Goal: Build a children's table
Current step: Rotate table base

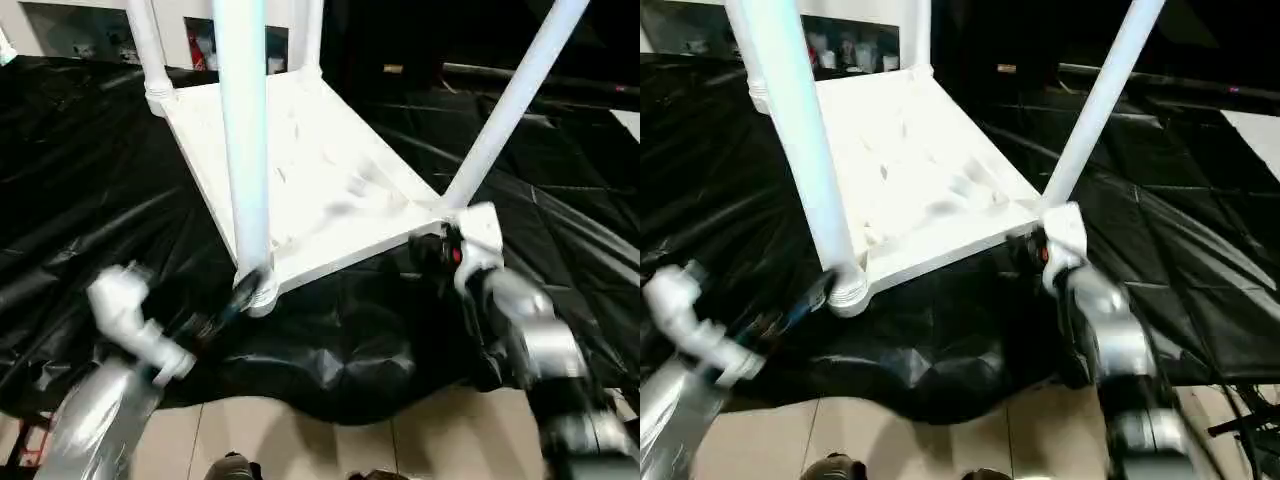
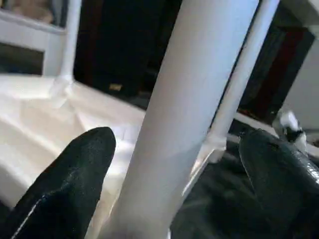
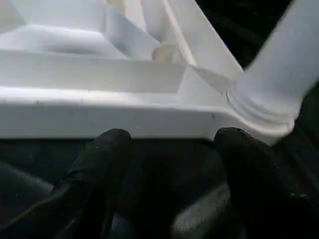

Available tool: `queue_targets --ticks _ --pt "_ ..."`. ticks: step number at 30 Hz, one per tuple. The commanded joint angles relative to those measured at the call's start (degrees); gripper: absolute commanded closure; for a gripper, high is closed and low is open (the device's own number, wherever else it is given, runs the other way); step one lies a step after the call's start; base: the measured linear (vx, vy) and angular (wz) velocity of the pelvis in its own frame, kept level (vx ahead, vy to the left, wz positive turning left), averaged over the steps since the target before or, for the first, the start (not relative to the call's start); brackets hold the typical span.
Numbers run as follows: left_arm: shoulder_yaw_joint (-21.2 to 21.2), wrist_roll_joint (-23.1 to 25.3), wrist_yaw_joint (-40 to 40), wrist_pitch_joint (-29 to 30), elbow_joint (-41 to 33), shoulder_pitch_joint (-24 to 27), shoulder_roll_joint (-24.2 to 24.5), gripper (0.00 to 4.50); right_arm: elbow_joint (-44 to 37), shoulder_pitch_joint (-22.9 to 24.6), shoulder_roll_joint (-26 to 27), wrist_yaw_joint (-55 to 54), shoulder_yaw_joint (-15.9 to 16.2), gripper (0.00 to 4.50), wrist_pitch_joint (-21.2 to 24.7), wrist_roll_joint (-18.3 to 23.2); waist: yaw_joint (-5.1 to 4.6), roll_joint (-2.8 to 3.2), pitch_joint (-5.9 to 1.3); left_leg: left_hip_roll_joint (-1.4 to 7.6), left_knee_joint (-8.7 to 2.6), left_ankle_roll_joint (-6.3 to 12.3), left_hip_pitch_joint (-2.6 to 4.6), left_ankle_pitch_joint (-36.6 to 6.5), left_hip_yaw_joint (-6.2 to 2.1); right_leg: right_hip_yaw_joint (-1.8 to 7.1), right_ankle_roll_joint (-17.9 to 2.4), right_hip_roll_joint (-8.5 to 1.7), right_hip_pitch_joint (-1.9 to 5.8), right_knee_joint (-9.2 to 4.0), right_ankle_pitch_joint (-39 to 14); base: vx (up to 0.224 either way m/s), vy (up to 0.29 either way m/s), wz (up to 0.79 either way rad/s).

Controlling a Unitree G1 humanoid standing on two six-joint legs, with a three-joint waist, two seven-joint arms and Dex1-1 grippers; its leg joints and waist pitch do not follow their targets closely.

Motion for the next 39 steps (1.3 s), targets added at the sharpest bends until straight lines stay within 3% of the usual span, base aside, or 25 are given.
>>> queue_targets --ticks 1,2,3,4,5,6,7,9,10,12,14,16,20,22,23,25,26,27,33,36,39 --pt "-1.2 -0.2 0.3 1.9 2.6 -3.2 0.1 0.02 -4.8 2.1 -0.2 -0.5 -0.7 1.34 3.2 0.6 -0.08 0.76 -2.64 3.55 -5.53 0.62 1.2 -5.4 -1.4 2.23 -12.0 -2.93 1.44 -3.51 3.6 0.0 0.0 0.0" --pt "-1.7 -0.3 -0.1 2.4 3.5 -5.3 0.0 0.02 -5.8 2.6 -0.3 -1.5 -0.7 1.34 4.6 -0.1 -0.05 1.1 -2.85 3.54 -5.44 0.55 1.38 -5.1 -1.49 2.17 -12.6 -3.08 1.38 -3.26 4.1 0.0 0.0 0.0" --pt "-2.0 -0.6 -0.5 2.8 3.7 -6.2 -0.1 0.02 -5.6 2.5 -0.3 -2.1 -0.8 1.34 5.2 -0.4 -0.05 0.88 -2.7 3.53 -5.53 0.51 1.23 -4.9 -1.46 2.19 -12.5 -3.05 1.49 -3.43 3.8 0.0 0.0 0.0" --pt "-2.1 -0.8 -0.7 3.0 3.8 -6.7 -0.2 0.02 -5.4 2.4 -0.3 -2.5 -0.9 1.34 5.5 -0.6 -0.05 1.21 -2.83 3.56 -5.44 0.24 1.33 -4.4 -1.47 2.16 -13.1 -3.14 1.43 -3.28 4.2 0.0 0.0 0.0" --pt "-2.8 -1.6 -1.5 3.7 3.7 -7.9 -0.4 0.02 -4.2 1.7 -0.3 -3.7 -1.2 1.34 5.5 -1.1 -0.09 1.08 -2.85 3.54 -5.38 0.25 1.21 -4.1 -1.44 2.14 -13.4 -3.17 1.57 -3.23 4.5 0.0 0.0 0.0" --pt "-3.7 -3.2 -2.5 4.9 3.2 -8.9 -0.6 0.02 -3.0 0.9 -0.2 -5.0 -1.5 1.34 6.0 -1.5 0.0 1.78 -2.95 3.52 -5.3 -0.11 1.29 -3.2 -1.45 2.13 -13.9 -3.25 1.51 -3.06 5.4 0.0 0.0 0.0" --pt "-4.6 -4.7 -3.5 6.0 2.5 -9.5 -0.9 0.02 -1.4 -0.1 -0.1 -5.8 -1.5 1.34 6.4 -1.9 -0.18 1.54 -3.04 3.36 -5.18 -0.33 1.23 -2.3 -1.34 2.05 -14.6 -3.09 1.62 -2.85 6.5 0.0 0.0 0.0" --pt "-6.8 -7.7 -6.4 7.9 0.9 -10.2 -1.0 0.02 3.5 -2.7 -0.2 -7.1 -0.8 1.34 5.4 -3.6 -0.2 2.08 -3.13 3.18 -4.95 -0.24 1.17 -1.4 -1.21 2.08 -15.5 -3.11 1.71 -2.69 8.0 0.0 0.0 0.0" --pt "-7.8 -8.7 -7.6 8.7 0.6 -10.7 -1.1 0.02 6.5 -4.5 -0.1 -7.3 -0.3 1.34 4.9 -4.2 -0.25 1.84 -3.09 3.18 -4.92 0.0 1.1 -0.8 -1.09 2.05 -16.0 -3.0 1.76 -2.74 8.7 0.0 0.0 0.0" --pt "-9.9 -9.3 -9.4 9.9 0.5 -12.3 -1.3 0.02 12.6 -8.5 0.3 -7.5 0.6 1.34 3.6 -5.2 -0.23 1.92 -3.4 3.04 -4.61 0.58 1.15 1.0 -0.98 1.99 -17.1 -2.98 1.83 -2.32 10.6 0.0 0.0 0.0" --pt "-11.1 -9.2 -10.4 10.4 0.7 -13.4 -1.2 0.02 16.5 -10.9 0.7 -6.4 1.4 1.34 2.7 -5.4 -0.21 1.85 -3.82 2.92 -4.1 2.13 1.04 5.1 -0.88 1.95 -17.8 -2.77 1.95 -1.77 15.7 0.0 0.0 0.0" --pt "-11.8 -8.9 -10.9 10.5 1.3 -14.9 -1.5 0.02 19.6 -13.0 1.2 -6.7 2.1 1.34 1.5 -6.1 -0.28 1.23 -3.76 2.91 -3.92 3.95 0.35 6.6 -0.73 2.01 -18.1 -2.84 2.31 -1.52 19.5 0.0 0.0 0.0" --pt "-13.1 -8.5 -11.5 11.0 1.9 -17.1 -2.0 0.02 22.8 -15.8 2.6 -6.6 2.3 1.34 -0.1 -6.4 -0.77 1.43 -3.64 3.28 -4.06 4.28 0.43 3.2 -0.77 2.04 -18.6 -3.21 2.24 -1.76 15.0 0.0 0.0 0.0" --pt "-14.2 -8.3 -11.6 11.1 2.4 -18.6 -2.7 0.02 24.0 -17.1 3.6 -5.6 2.8 1.34 -1.1 -6.5 -0.96 0.86 -3.51 3.37 -4.21 4.42 0.58 1.7 -0.65 2.05 -18.9 -3.26 2.1 -2.08 11.6 0.0 0.0 0.0" --pt "-15.2 -8.0 -11.6 11.0 3.1 -20.2 -3.8 0.02 25.4 -18.3 4.6 -4.3 3.7 1.34 -2.1 -6.8 -1.17 1.0 -3.33 3.58 -4.4 3.97 0.58 -0.1 -0.69 2.07 -19.1 -3.46 1.99 -2.29 8.0 0.0 0.0 0.0" --pt "-16.6 -6.8 -11.7 10.3 4.5 -22.0 -4.9 0.02 27.1 -19.2 5.6 -4.0 4.7 1.34 -3.4 -7.6 -1.45 0.9 -3.27 3.64 -4.45 3.56 0.41 -0.5 -0.71 2.07 -18.7 -3.52 2.04 -2.36 6.9 0.0 0.0 0.0" --pt "-17.2 -6.3 -11.8 10.1 5.2 -22.9 -5.5 0.02 27.9 -19.6 6.1 -3.8 5.1 1.34 -3.9 -7.8 -1.54 0.46 -3.38 3.63 -4.43 3.58 0.45 -0.4 -0.66 2.04 -18.5 -3.51 2.08 -2.38 6.6 0.0 0.0 0.0" --pt "-17.9 -5.5 -11.7 9.7 6.2 -24.0 -6.2 0.02 28.6 -20.1 6.7 -3.6 5.6 1.34 -4.4 -8.1 -1.56 0.69 -3.36 3.56 -4.43 3.66 0.41 -0.5 -0.67 2.11 -18.3 -3.61 2.04 -2.36 6.2 0.0 0.0 0.0" --pt "-18.9 -2.4 -11.2 7.6 10.9 -28.4 -8.3 0.02 31.0 -23.1 9.0 -3.8 5.9 1.34 -6.0 -8.8 -2.34 0.64 -3.8 3.53 -4.06 5.21 0.22 1.0 -0.6 2.07 -19.4 -3.62 2.13 -2.07 9.4 0.0 0.0 0.0" --pt "-18.8 -0.1 -11.1 5.5 14.0 -30.2 -8.8 0.02 32.3 -24.5 9.8 -3.7 5.6 1.34 -6.6 -9.0 -2.27 0.83 -3.87 3.73 -4.05 5.21 0.41 0.3 -0.5 2.07 -19.9 -3.67 1.99 -2.14 8.3 0.0 0.0 0.0" --pt "-18.7 1.2 -11.0 4.3 16.4 -31.3 -9.2 0.02 33.4 -25.1 10.2 -3.5 5.7 1.34 -7.3 -9.2 -2.03 0.87 -4.14 3.86 -3.91 5.51 0.5 1.7 -0.44 2.05 -20.5 -3.56 1.98 -1.82 10.8 0.0 0.0 0.0"
